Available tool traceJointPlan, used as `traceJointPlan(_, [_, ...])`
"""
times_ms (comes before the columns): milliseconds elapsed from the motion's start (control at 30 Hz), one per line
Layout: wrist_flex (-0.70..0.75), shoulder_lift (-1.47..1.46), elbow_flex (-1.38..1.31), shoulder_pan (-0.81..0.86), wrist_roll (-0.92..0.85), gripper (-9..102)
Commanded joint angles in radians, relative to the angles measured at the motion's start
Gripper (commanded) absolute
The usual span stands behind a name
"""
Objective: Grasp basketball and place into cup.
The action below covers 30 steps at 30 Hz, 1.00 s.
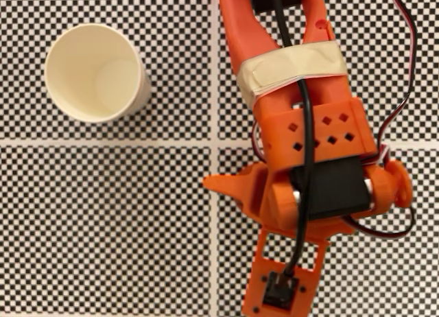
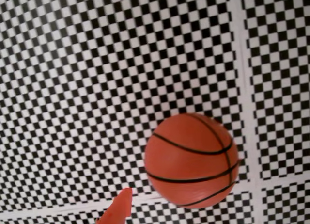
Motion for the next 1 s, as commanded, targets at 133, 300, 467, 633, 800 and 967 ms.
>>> traceJointPlan(133, [0.005,-0.009,-0.043,0.009,-0.006,59])
traceJointPlan(300, [0.005,-0.025,-0.046,0.012,-0.014,59])
traceJointPlan(467, [0.005,-0.044,-0.057,0.012,-0.015,59])
traceJointPlan(633, [0.005,-0.063,-0.078,0.003,-0.006,59])
traceJointPlan(800, [0.005,-0.118,-0.143,-0.005,0.005,59])
traceJointPlan(967, [0.005,-0.167,-0.199,-0.011,0.009,60])
